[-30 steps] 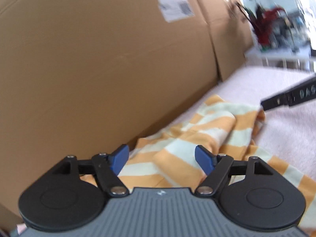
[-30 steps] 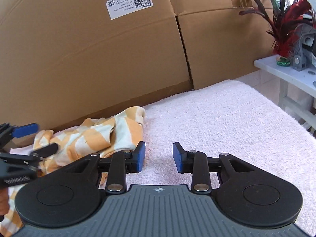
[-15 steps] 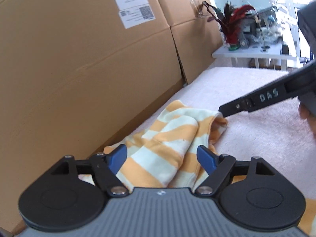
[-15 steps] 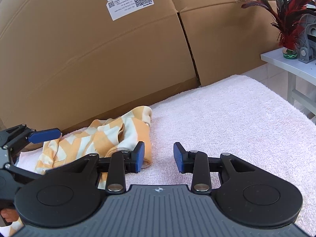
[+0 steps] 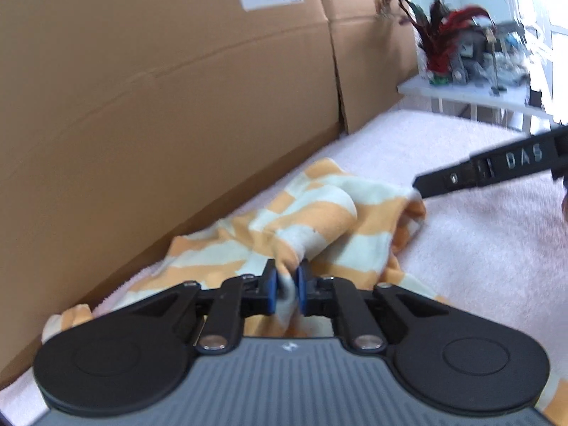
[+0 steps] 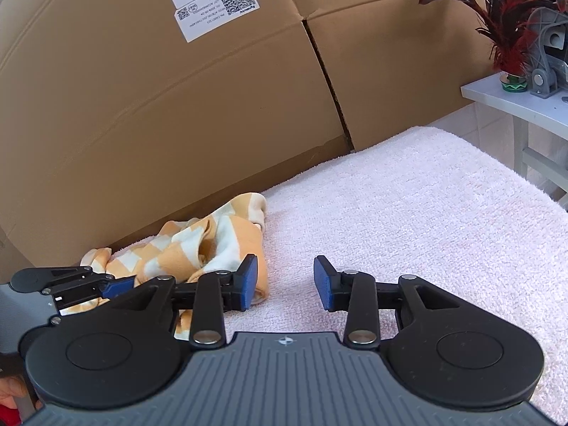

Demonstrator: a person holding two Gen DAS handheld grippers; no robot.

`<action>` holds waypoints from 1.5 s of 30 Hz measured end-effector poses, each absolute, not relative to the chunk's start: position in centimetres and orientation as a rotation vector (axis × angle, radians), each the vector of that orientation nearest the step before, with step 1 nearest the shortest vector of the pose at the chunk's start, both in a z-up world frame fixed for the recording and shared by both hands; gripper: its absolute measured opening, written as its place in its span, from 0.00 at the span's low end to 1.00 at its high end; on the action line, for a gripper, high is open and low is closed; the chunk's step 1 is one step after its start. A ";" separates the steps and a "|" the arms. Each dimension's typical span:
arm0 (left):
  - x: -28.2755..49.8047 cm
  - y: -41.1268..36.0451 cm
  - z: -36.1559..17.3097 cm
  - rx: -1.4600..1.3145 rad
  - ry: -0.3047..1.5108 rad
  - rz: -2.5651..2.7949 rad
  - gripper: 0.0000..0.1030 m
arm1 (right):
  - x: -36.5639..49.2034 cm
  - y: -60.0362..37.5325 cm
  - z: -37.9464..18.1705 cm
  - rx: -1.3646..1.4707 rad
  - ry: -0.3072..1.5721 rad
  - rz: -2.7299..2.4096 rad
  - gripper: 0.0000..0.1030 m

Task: Fold clothes
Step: 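Grasp the striped shirt strip with the left gripper and lift it high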

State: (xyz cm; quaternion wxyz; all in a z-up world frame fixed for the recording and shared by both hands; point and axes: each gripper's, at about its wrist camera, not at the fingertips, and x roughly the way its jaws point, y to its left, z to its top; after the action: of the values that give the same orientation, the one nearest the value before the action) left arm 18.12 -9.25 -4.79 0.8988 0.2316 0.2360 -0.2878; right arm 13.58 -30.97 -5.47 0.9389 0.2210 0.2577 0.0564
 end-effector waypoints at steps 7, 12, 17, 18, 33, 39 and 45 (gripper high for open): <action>20.2 -3.7 2.6 0.252 0.439 -0.489 0.08 | 13.4 -31.2 -5.5 0.471 0.504 0.129 0.38; 22.1 0.9 6.5 0.139 0.411 -0.365 0.07 | 13.3 -31.5 -5.5 0.523 0.497 0.201 0.38; 22.5 4.7 9.1 0.093 0.366 -0.269 0.07 | 13.2 -30.3 -5.7 0.594 0.606 0.375 0.40; 22.5 5.4 9.3 0.093 0.359 -0.256 0.07 | 12.4 -29.7 -5.2 0.569 0.605 0.397 0.40; 23.6 13.1 8.8 0.019 0.386 -0.126 0.07 | -0.4 -22.4 -4.2 0.107 0.664 0.334 0.40; 23.2 12.9 9.2 0.001 0.371 -0.119 0.07 | -5.0 -23.8 -3.4 0.060 0.715 0.357 0.40; 22.8 11.9 9.8 0.009 0.362 -0.102 0.07 | -9.3 -23.9 -3.6 0.080 0.780 0.440 0.38</action>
State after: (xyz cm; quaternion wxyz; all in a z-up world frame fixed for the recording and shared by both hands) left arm 22.82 11.86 9.80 0.9823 0.0044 0.1800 -0.0507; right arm -9.32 -23.91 -3.57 0.9007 0.0388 0.3768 0.2126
